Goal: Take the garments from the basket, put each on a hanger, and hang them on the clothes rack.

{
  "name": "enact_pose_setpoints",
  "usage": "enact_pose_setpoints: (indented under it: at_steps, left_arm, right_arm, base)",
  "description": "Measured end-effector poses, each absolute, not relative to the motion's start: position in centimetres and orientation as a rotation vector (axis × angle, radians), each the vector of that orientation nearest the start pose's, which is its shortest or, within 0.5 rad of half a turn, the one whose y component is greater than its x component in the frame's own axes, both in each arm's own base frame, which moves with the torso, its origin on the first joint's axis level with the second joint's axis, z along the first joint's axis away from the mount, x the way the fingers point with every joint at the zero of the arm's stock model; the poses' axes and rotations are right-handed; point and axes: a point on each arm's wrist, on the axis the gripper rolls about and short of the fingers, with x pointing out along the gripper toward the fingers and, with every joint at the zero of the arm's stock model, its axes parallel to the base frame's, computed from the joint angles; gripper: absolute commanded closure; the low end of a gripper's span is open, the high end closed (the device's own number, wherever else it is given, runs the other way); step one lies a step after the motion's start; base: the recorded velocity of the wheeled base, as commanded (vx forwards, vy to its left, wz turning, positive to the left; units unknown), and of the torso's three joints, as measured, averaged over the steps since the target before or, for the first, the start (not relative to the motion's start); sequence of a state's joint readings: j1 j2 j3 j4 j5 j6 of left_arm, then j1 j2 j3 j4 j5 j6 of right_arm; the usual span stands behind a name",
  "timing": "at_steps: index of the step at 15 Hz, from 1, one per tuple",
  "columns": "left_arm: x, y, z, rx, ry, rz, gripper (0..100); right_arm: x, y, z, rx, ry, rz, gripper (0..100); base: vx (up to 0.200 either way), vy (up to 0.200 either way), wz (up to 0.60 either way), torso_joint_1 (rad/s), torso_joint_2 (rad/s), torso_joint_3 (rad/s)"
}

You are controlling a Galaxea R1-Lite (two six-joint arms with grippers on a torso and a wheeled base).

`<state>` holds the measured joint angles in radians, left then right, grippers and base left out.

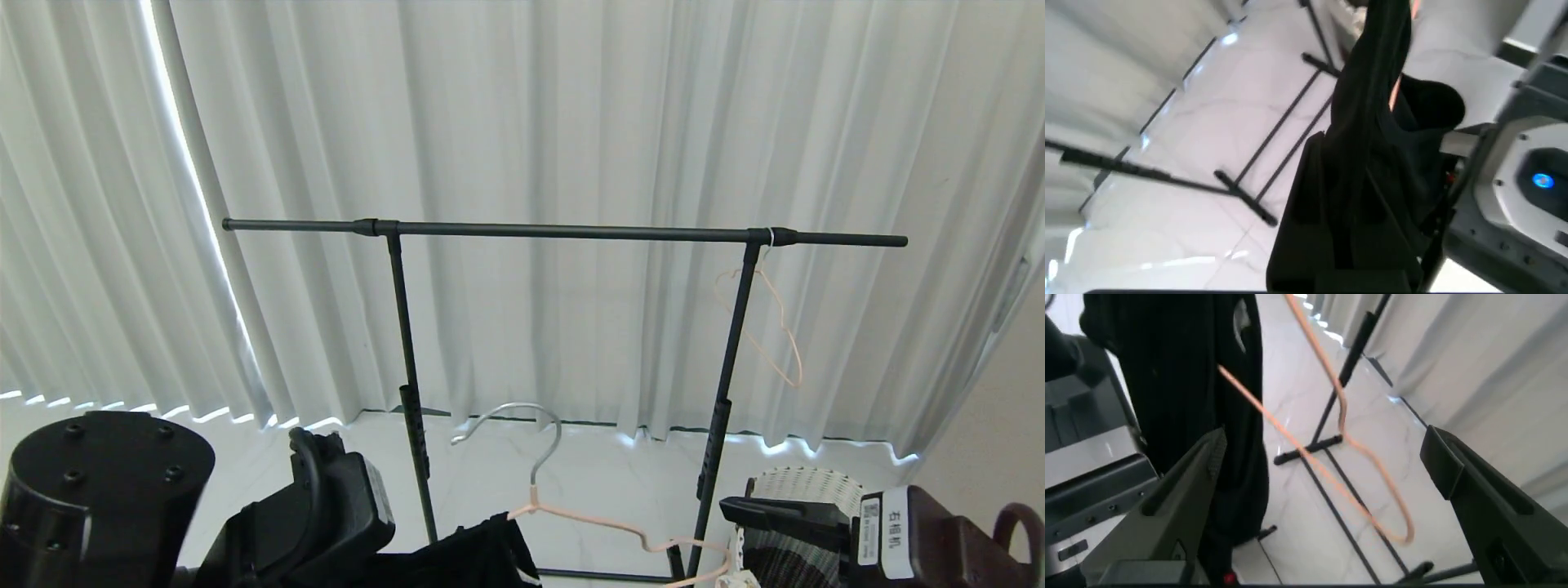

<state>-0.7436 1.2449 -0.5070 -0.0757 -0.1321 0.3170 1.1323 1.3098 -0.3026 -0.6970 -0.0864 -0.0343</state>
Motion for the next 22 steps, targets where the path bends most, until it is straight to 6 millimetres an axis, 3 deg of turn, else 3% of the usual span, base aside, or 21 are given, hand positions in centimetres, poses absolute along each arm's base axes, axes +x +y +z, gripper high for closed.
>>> enact_pose_setpoints:
  at_steps: [4, 7, 14, 18, 22]
  left_arm:
    - [13.4, -11.0, 17.8, 0.359, 0.507, -0.81, 100]
    - [14.6, -11.6, 19.8, 0.259, 0.476, -0.673, 100]
    - [15.1, -12.4, 21.5, 0.226, 0.411, -0.684, 100]
    - [15.0, -12.7, 21.7, 0.222, 0.389, -0.699, 100]
    - [14.9, -12.7, 21.7, 0.222, 0.386, -0.7, 100]
  right_arm:
    - [8.9, 16.7, 13.7, -0.189, 0.37, 0.983, 0]
    - [11.2, 19.1, 13.6, -0.059, 0.456, 0.905, 0]
    - [16.4, 25.0, 12.9, 0.133, 0.5, 0.661, 0]
    - [17.3, 26.0, 11.0, 0.09, 0.525, 0.594, 0]
    - [17.5, 25.7, 9.9, 0.017, 0.528, 0.542, 0]
  base:
    - [0.0, 0.0, 0.0, 0.0, 0.0, 0.0]
    - [0.0, 0.0, 0.0, 0.0, 0.0, 0.0]
    - [0.0, 0.0, 0.0, 0.0, 0.0, 0.0]
    - [0.0, 0.0, 0.0, 0.0, 0.0, 0.0]
    - [0.0, 0.0, 0.0, 0.0, 0.0, 0.0]
